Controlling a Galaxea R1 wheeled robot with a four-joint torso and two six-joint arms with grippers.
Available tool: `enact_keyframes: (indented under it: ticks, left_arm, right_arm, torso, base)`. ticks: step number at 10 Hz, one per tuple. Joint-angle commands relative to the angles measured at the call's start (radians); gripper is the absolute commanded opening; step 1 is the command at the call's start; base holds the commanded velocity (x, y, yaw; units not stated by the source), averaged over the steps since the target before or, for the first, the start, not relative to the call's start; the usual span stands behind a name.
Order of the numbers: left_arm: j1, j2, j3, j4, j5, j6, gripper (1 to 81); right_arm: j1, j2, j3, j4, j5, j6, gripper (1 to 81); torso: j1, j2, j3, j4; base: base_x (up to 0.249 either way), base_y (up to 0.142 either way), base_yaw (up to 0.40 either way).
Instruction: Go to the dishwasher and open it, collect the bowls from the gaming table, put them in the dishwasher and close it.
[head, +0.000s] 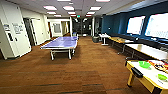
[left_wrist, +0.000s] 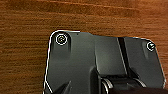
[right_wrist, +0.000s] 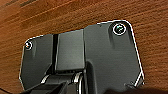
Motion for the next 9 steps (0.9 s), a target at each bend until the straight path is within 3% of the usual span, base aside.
enact_keyframes:
  ticks: [1,9]
  left_arm:
    - [-0.052,-0.001,-0.003,-0.004,0.041,0.005,81.1]
    - [-0.052,0.001,-0.003,-0.002,0.044,0.007,81.1]
  right_arm:
    - [0.055,0.001,0.005,-0.006,-0.046,-0.001,81.1]
    - [0.055,0.001,0.001,-0.006,-0.046,-0.001,81.1]
  torso:
    - [0.0,0.0,0.0,0.0]
    - [0.0,0.001,0.0,0.0]
  base:
    - [0.175,0.0,0.0]
    - [0.01,0.0,0.0]
